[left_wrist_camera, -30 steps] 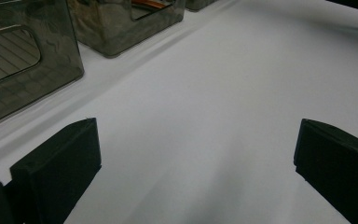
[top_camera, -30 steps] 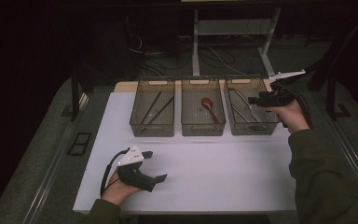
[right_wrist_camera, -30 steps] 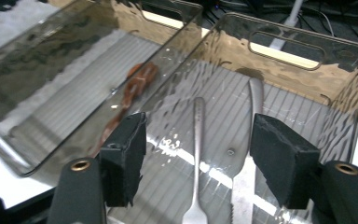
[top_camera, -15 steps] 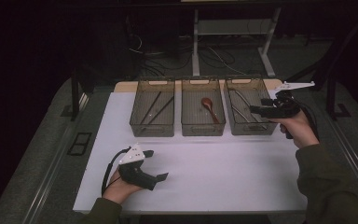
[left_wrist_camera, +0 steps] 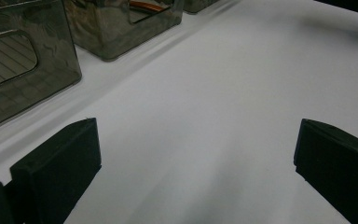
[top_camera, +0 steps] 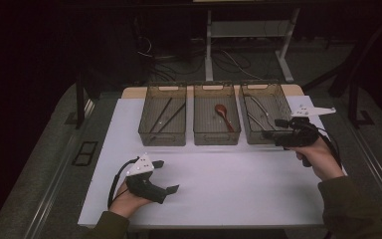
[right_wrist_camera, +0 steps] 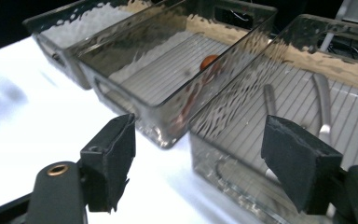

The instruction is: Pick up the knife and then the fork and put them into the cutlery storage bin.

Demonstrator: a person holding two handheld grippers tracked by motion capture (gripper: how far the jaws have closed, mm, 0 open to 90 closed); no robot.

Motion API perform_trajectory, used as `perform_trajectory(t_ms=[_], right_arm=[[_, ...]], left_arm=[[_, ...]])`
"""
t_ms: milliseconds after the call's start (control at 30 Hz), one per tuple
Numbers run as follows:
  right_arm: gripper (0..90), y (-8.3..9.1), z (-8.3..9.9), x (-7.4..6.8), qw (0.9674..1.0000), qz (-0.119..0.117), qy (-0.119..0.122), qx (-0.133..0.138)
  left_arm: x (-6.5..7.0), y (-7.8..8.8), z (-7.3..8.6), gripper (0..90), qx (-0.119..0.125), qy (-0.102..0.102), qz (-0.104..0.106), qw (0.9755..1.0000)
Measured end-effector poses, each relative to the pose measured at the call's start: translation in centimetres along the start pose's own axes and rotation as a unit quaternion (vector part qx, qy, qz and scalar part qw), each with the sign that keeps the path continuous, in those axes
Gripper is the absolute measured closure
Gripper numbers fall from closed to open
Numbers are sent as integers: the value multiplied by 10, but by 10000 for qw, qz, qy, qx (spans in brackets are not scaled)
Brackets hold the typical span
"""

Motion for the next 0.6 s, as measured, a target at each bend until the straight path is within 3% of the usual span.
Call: perform_trajectory(t_ms=[367, 600], right_arm=[[208, 9, 28, -26, 9998, -156, 117, 25], [189, 13, 44, -34, 9996, -224, 122, 131]], left_arm=[[2, -1, 0, 0, -13, -28, 8, 10000], [3, -2, 0, 0, -4, -36, 29, 10000]])
Point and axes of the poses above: each handheld gripper's, and its own axes: y roughly backward along the jaws, z roughly out of its underside, x roughly to its right, the point moved 10 cm from there along -y, roughly forward along the jaws, and after that the axes turned 2 degrees about x, right-handed, at the moved point
